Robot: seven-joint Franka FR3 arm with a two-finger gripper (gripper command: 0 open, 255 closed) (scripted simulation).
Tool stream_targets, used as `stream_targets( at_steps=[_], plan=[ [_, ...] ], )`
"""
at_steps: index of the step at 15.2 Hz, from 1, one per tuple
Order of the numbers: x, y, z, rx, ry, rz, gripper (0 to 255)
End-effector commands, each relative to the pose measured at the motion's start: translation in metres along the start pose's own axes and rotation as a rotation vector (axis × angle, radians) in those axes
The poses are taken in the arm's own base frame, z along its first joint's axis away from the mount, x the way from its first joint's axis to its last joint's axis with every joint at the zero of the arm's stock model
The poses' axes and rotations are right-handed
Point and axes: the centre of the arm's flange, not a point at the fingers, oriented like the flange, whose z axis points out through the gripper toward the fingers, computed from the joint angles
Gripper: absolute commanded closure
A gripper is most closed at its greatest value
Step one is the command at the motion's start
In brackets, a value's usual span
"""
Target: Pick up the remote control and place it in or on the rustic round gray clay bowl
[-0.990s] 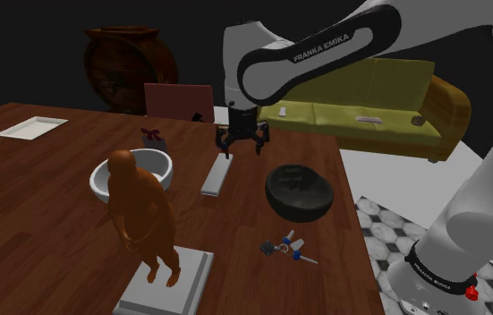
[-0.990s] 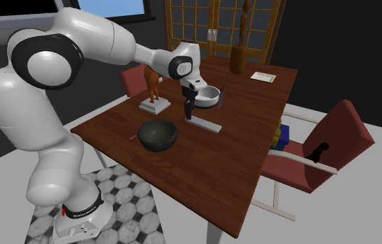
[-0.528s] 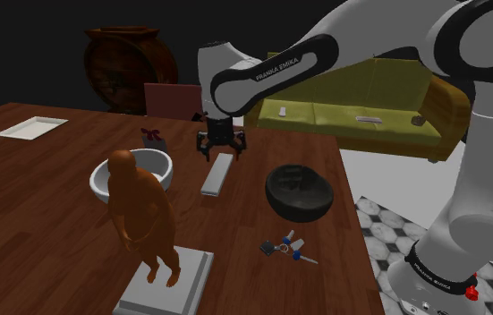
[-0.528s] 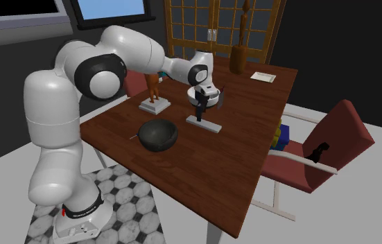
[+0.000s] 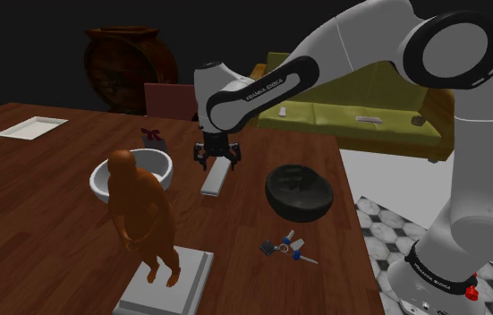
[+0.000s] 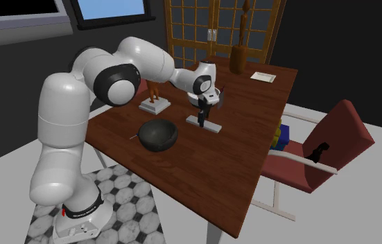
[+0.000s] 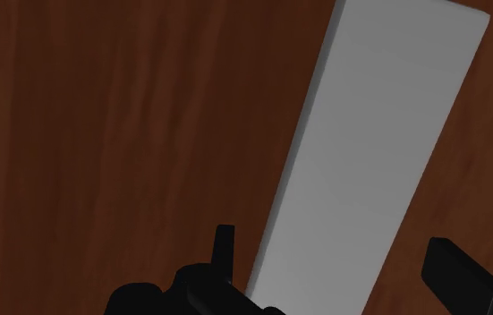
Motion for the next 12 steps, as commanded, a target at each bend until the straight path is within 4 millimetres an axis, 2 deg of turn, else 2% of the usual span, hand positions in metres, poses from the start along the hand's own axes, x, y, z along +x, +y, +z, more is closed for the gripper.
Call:
stream_targets(
  at_steps=[1, 8, 9, 12],
  plan=[
    [0.0004, 0.0000, 0.0075, 0.000, 0.000, 0.000, 0],
    [0.0004, 0.0000, 0.0075, 0.000, 0.000, 0.000, 0],
    [0.0004, 0.0000, 0.0075, 0.000, 0.000, 0.000, 255],
    [0.0004, 0.0000, 0.0075, 0.000, 0.000, 0.000, 255]
  ],
)
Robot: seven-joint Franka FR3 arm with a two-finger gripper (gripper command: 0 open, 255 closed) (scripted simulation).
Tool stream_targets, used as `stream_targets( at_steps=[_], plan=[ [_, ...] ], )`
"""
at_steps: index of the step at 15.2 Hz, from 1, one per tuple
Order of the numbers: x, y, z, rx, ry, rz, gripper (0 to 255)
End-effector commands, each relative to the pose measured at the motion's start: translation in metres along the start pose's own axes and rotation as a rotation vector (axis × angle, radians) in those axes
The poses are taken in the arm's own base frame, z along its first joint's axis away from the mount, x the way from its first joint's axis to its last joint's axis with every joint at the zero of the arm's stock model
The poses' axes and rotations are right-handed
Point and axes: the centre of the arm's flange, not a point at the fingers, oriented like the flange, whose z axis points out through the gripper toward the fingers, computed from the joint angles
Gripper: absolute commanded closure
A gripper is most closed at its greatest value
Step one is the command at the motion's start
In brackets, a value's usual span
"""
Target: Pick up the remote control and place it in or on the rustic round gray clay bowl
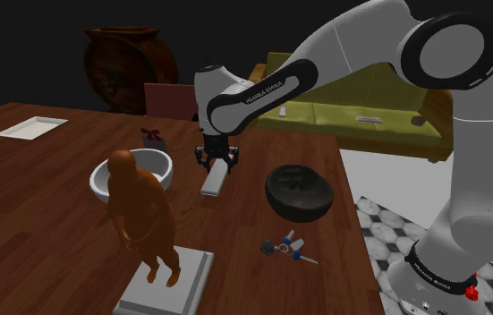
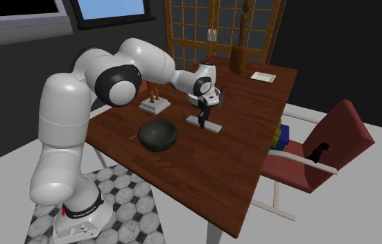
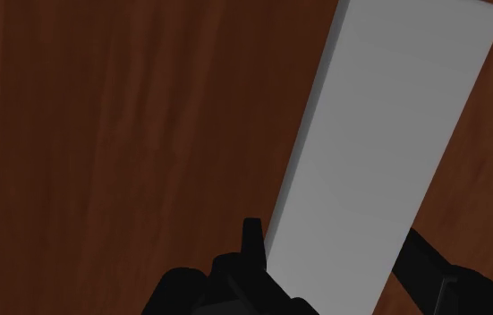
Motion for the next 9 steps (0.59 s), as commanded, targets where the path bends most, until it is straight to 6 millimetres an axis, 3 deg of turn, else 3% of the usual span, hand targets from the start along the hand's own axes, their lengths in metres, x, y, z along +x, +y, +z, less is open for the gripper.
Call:
stream_targets(
  at_steps=[1, 6, 9],
  plan=[
    [0.000, 0.000, 0.000, 0.000, 0.000, 0.000, 255],
    [0.000, 0.000, 0.000, 0.000, 0.000, 0.000, 255],
    [0.000, 0.000, -0.016, 0.000, 0.000, 0.000, 255]
  ],
)
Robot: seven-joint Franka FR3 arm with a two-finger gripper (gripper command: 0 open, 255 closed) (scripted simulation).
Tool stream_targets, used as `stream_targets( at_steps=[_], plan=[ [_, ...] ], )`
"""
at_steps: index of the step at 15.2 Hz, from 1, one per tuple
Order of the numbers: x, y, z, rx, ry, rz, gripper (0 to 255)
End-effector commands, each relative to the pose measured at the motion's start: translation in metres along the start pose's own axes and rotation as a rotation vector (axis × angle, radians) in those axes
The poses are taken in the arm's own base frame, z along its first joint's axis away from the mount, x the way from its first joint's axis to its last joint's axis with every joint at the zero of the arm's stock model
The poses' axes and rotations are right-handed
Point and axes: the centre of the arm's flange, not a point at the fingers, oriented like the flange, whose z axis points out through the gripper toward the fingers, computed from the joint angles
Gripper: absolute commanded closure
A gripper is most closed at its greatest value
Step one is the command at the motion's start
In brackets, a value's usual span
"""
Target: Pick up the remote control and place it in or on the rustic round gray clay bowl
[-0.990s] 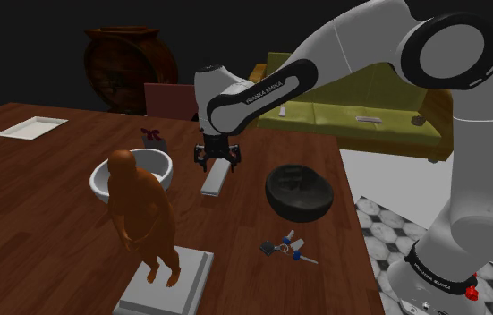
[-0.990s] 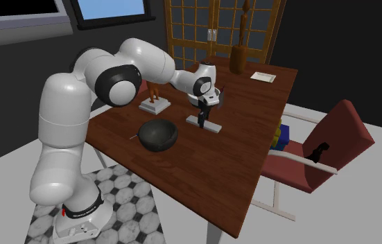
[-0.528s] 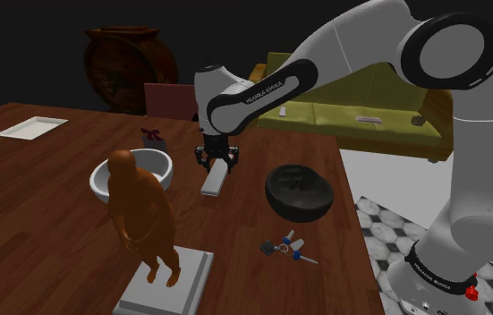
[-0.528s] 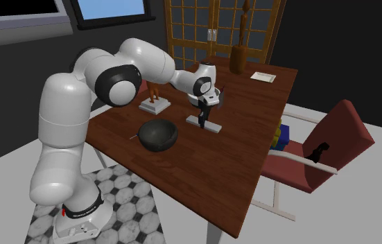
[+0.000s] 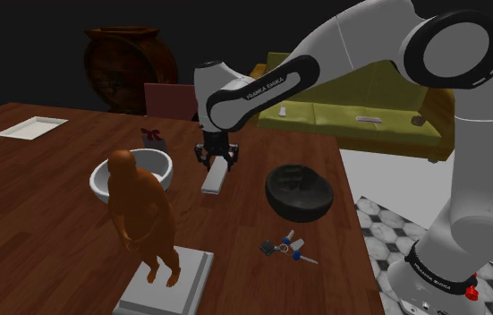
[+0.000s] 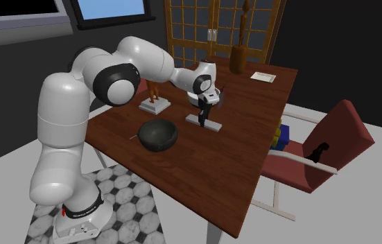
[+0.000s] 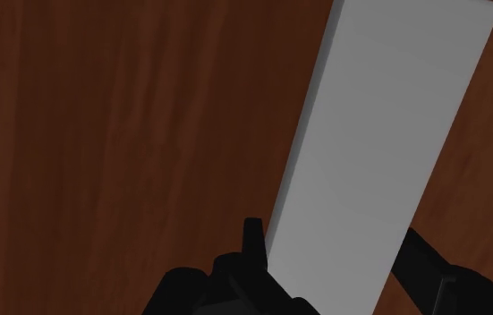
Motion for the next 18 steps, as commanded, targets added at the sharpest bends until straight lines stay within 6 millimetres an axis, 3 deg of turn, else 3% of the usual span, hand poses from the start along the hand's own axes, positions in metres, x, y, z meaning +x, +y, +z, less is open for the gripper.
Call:
stream_targets(
  at_steps=[1, 18],
  plan=[
    [0.000, 0.000, -0.011, 0.000, 0.000, 0.000, 255],
    [0.001, 0.002, -0.100, 0.000, 0.000, 0.000, 255]
  ],
)
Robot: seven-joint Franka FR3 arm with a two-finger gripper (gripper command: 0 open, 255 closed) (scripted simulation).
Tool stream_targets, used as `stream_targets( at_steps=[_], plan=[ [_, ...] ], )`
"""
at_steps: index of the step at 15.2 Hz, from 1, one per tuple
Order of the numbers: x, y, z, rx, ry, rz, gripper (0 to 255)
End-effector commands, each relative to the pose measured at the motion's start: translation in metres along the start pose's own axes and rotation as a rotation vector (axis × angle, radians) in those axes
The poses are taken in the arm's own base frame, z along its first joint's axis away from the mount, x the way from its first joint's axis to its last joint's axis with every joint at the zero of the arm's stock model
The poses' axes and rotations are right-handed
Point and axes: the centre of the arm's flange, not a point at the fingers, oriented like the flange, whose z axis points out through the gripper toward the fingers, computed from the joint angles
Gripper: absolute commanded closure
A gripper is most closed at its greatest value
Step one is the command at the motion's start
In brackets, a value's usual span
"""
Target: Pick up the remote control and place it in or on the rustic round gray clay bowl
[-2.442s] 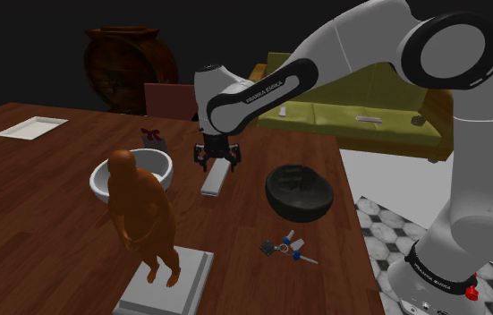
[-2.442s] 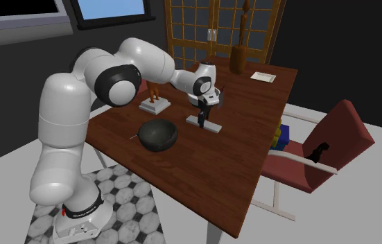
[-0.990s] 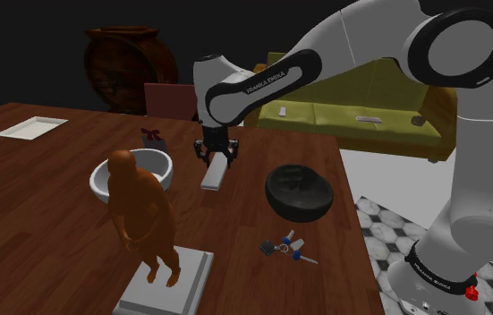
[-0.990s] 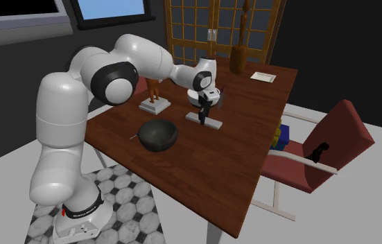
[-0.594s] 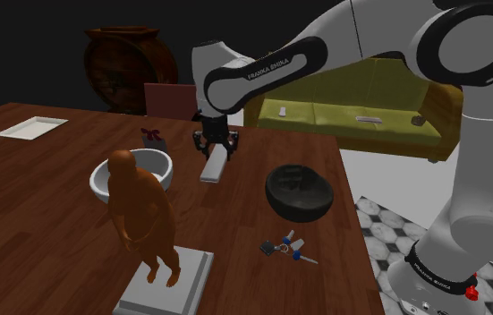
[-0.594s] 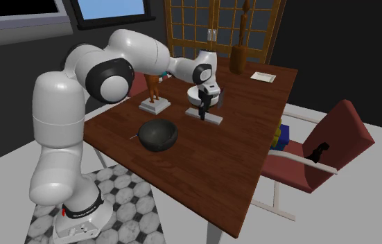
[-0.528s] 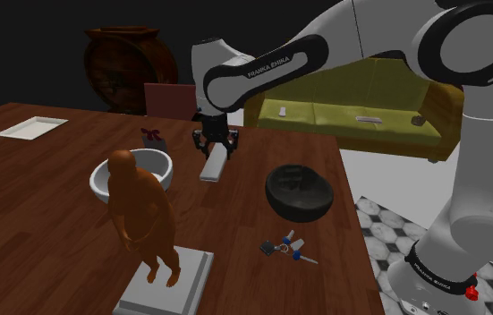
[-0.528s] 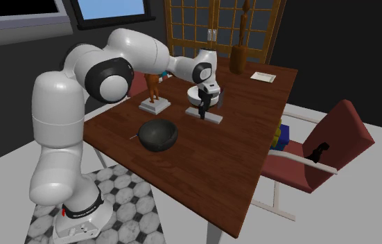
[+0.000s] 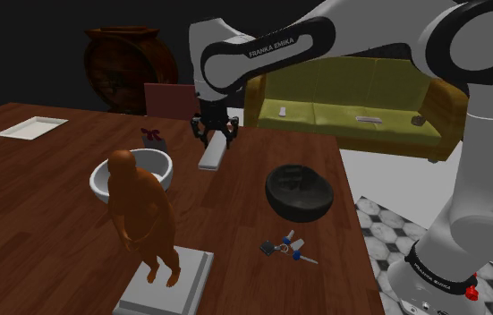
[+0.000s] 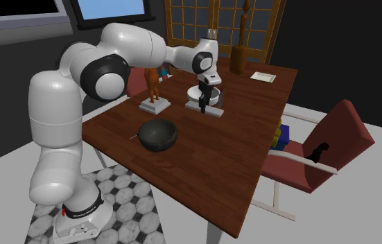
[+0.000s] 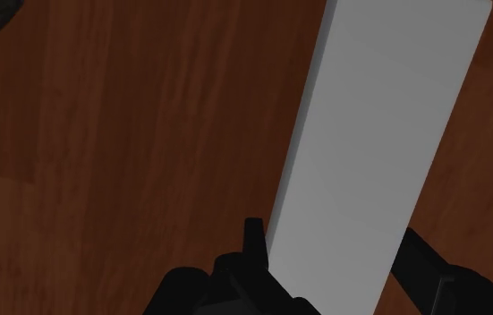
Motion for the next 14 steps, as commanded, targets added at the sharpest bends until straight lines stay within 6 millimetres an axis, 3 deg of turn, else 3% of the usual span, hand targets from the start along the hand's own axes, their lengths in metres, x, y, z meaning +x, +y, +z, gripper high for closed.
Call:
stream_targets(
  at_steps=[1, 12, 14],
  plan=[
    [0.000, 0.000, -0.012, 0.000, 0.000, 0.000, 255],
    [0.001, 0.001, -0.068, 0.000, 0.000, 0.000, 255],
    [-0.013, 0.024, -0.068, 0.000, 0.000, 0.000, 255]
  ],
)
